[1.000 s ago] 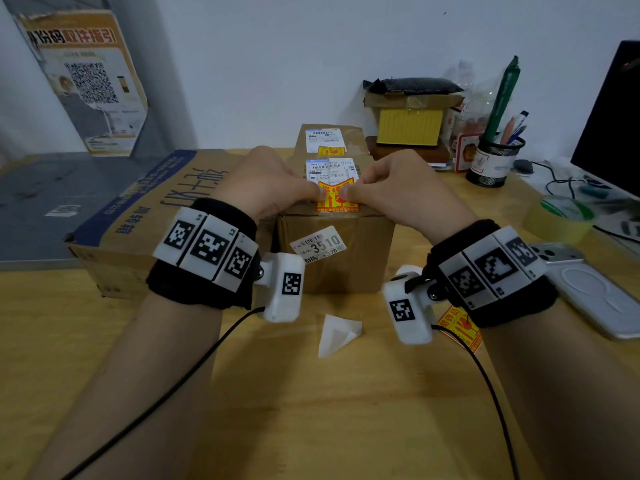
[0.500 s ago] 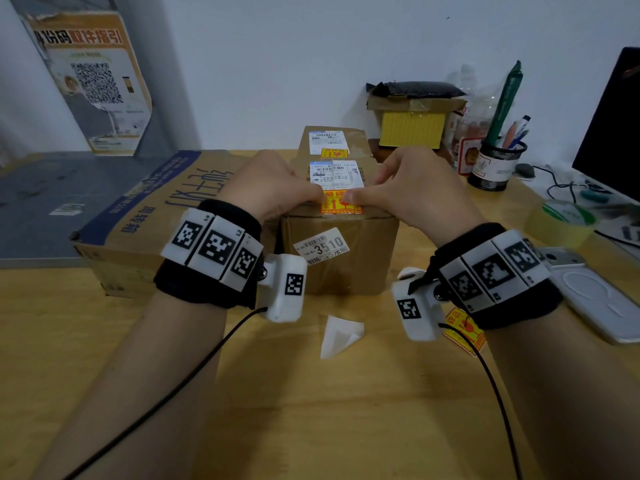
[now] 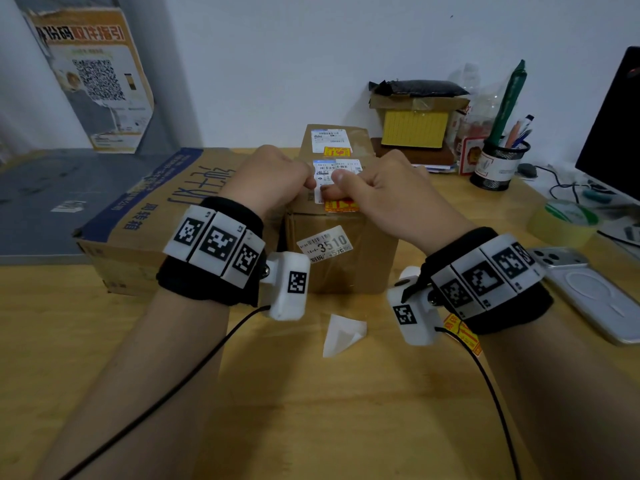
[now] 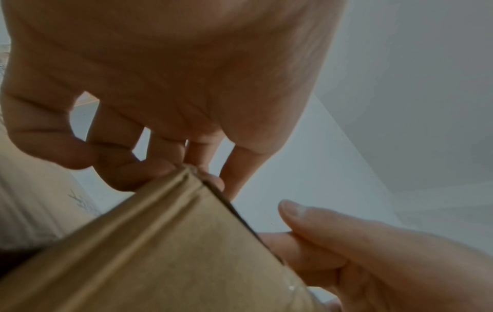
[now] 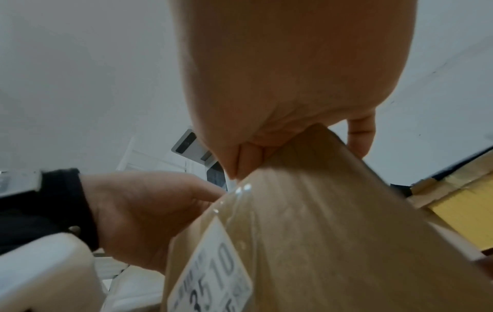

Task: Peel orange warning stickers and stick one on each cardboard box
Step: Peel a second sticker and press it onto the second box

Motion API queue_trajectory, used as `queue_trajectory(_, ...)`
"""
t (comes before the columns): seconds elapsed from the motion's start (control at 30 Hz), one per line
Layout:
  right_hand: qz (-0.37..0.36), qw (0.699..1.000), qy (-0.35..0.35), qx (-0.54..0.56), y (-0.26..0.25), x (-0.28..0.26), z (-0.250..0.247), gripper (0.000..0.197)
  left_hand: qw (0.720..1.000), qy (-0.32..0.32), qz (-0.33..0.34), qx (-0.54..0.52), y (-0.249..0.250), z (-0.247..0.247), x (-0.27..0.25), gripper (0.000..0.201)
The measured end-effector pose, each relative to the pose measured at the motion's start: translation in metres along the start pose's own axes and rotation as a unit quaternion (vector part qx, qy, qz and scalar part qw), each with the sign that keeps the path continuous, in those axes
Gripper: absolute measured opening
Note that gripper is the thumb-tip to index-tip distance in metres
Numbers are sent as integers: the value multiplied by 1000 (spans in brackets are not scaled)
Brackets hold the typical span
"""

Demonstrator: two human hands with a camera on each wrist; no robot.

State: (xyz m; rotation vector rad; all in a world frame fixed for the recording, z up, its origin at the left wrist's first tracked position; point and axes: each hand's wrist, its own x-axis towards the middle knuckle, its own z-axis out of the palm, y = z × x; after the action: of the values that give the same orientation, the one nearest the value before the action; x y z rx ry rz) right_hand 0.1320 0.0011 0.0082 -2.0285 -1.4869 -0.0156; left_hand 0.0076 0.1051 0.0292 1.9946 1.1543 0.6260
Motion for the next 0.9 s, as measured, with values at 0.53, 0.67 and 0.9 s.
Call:
queue_trajectory(0.53, -15, 1000, -22, -12, -4, -2, -12, 44, 1000, 7, 1, 19, 0, 5, -2, 34)
queue_trajectory(0.67, -19, 998, -9, -61, -2, -2, -12, 48, 1000, 7, 1, 15, 0, 6, -3, 34)
queue_trajectory(0.9, -37, 998, 13, -42, -4, -1, -17, 48, 1000, 3, 4, 17, 2, 5, -5, 34)
